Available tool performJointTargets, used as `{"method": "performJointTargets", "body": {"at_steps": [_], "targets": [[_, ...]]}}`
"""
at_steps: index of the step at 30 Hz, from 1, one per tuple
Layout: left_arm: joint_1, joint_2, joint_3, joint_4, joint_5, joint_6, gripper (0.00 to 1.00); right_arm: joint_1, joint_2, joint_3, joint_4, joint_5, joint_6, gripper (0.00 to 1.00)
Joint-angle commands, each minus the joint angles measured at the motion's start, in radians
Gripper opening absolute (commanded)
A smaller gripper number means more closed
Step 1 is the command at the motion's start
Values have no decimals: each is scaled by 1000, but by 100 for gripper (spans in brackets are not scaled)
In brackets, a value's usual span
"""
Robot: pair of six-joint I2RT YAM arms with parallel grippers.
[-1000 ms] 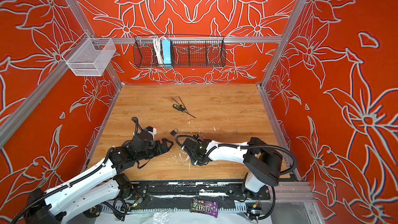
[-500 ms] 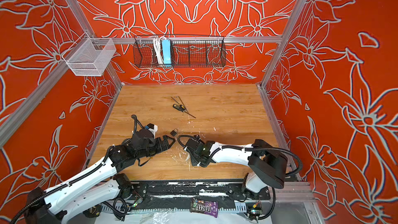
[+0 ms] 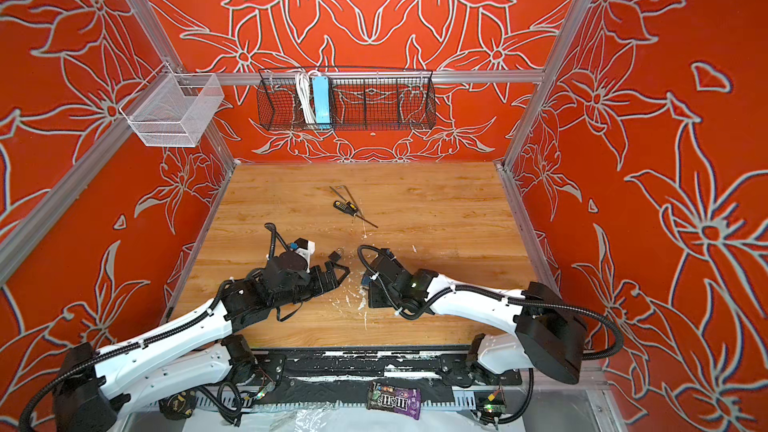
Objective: Unlock with the key
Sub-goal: 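Lift the silver key with the right gripper while the left gripper moves toward it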
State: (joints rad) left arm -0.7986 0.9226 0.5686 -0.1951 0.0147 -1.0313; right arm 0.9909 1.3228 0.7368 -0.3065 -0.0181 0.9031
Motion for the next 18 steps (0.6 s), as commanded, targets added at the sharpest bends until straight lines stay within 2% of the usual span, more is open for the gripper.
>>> {"method": "performJointTargets", "body": {"at_steps": [1, 10, 18], "targets": [[-31, 27, 32, 57, -70, -10, 96, -25, -42, 1, 24, -39, 30, 0], [-93, 137, 45, 196, -124, 27, 68, -73, -99, 14, 26, -92, 20, 0], [-116, 228, 80, 270, -124, 50, 53, -85, -119, 10, 54, -117, 30, 0]]}}
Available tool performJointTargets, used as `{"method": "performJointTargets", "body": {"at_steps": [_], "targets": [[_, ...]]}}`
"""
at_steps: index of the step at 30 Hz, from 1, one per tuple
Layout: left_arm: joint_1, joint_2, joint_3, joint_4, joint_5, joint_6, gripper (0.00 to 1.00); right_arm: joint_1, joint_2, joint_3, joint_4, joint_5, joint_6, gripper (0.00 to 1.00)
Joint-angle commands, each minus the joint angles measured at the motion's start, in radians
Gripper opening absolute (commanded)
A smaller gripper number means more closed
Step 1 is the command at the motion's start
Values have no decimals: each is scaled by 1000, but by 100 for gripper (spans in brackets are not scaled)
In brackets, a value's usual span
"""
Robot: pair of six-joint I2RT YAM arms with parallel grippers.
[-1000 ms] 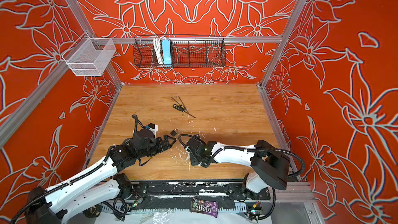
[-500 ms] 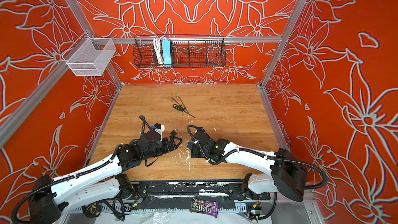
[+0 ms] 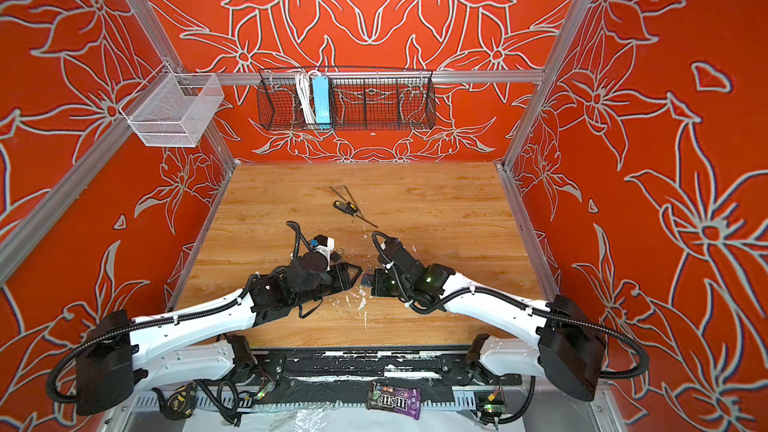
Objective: Unlock with the key
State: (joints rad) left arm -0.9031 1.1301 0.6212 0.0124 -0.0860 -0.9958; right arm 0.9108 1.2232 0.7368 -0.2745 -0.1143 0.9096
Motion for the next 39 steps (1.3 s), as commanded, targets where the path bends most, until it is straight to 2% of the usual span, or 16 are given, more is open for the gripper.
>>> {"method": "performJointTargets", "body": {"at_steps": [1, 15, 29, 33, 39], "targets": [[-13, 30, 26, 76, -22, 13, 51, -6, -21, 12, 20, -22, 21, 0], [-23, 124, 67, 113, -3, 20, 27, -11, -65, 16, 22, -30, 24, 0], [-29, 139, 68, 125, 1, 8, 12, -23, -76, 9, 43, -35, 33, 0], [-29, 141, 66, 123, -3, 10, 5, -23, -76, 6, 42, -31, 27, 0], [-29, 139, 70, 113, -8, 20, 0, -27, -86, 1, 47, -32, 19, 0]]}}
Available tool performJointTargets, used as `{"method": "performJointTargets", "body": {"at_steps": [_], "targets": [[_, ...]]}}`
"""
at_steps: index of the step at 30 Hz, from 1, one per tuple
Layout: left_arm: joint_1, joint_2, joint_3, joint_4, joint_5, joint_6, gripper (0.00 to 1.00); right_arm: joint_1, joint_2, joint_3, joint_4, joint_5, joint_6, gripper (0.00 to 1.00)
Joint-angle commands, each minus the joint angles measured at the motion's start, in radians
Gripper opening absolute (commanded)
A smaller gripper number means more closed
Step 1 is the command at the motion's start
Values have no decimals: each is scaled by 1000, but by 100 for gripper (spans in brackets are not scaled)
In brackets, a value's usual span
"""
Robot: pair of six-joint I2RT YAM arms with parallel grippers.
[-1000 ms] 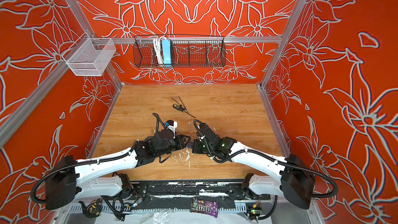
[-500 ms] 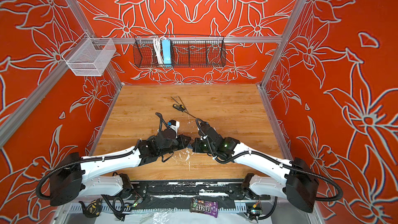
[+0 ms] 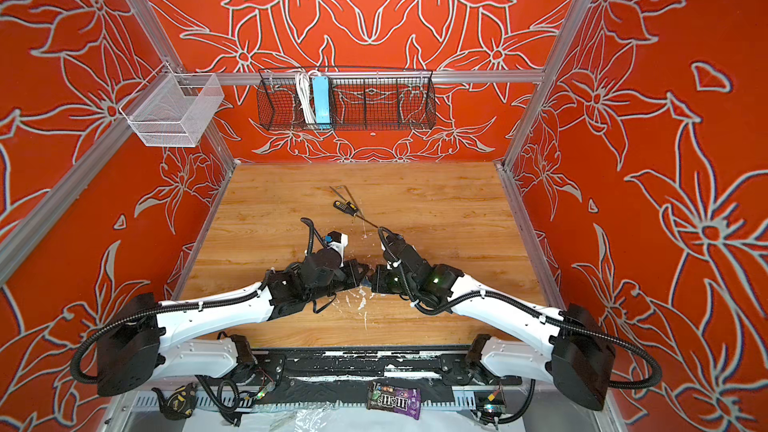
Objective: Unlock with the key
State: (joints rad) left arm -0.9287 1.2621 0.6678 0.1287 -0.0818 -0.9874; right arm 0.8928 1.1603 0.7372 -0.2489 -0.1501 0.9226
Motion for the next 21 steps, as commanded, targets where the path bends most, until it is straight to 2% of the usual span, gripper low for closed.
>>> {"method": "performJointTargets", "body": {"at_steps": [1, 3, 6, 12, 18, 21], "targets": [[-4, 7, 23, -7, -18, 13, 0, -10, -25, 1, 18, 8, 2, 0], [-4, -1, 25, -25, -36, 22, 0, -13, -33, -3, 8, 18, 3, 3], [-4, -21, 57, -85, -63, 77, 0, -21, -50, -4, 4, 15, -7, 21], [10, -51, 108, -151, -74, 206, 0, -47, -113, 11, -57, 12, -70, 41], [85, -79, 138, -125, 76, 392, 0, -99, -191, 66, -143, -34, -213, 54], [137, -74, 172, -145, 185, 461, 0, -139, -214, 100, -164, -113, -287, 58]]}}
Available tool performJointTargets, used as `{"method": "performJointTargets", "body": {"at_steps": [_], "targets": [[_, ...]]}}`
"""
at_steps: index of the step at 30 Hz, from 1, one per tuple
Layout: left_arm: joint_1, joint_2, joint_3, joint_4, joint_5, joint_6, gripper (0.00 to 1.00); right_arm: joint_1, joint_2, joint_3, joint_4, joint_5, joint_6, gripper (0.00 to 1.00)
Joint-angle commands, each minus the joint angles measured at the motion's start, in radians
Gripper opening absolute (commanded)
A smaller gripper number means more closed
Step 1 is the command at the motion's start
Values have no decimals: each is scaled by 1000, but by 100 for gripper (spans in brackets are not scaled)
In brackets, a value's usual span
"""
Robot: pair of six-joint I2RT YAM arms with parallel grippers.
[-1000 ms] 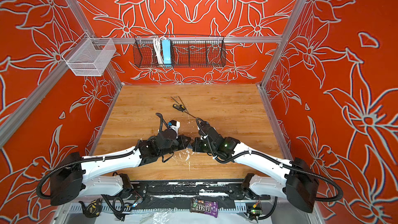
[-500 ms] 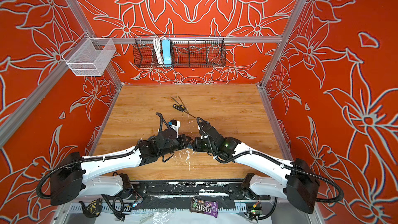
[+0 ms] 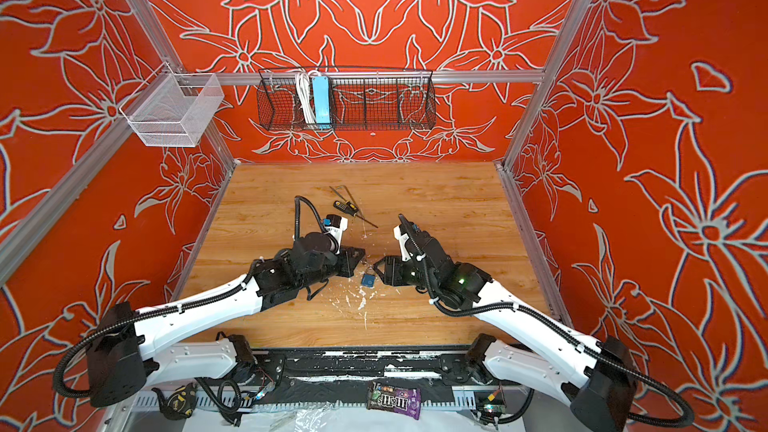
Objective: Unlock with the key
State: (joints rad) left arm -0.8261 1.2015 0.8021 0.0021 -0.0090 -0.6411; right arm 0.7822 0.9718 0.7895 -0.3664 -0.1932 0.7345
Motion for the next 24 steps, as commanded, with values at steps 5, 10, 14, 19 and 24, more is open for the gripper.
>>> {"method": "performJointTargets", "body": {"at_steps": [5, 10, 14, 19, 24], "targets": [[105, -5, 70, -11, 252, 199, 0, -100, -41, 65, -4, -253, -220, 62], [152, 0, 112, -23, 373, 254, 0, -187, -13, 65, 88, -477, -253, 62], [166, 2, 136, -22, 416, 277, 0, -228, 15, 38, 203, -598, -260, 58], [176, 10, 167, -25, 468, 289, 0, -267, 70, 31, 298, -685, -245, 55], [176, 29, 195, -30, 488, 283, 0, -298, 104, -3, 368, -724, -230, 50]]}}
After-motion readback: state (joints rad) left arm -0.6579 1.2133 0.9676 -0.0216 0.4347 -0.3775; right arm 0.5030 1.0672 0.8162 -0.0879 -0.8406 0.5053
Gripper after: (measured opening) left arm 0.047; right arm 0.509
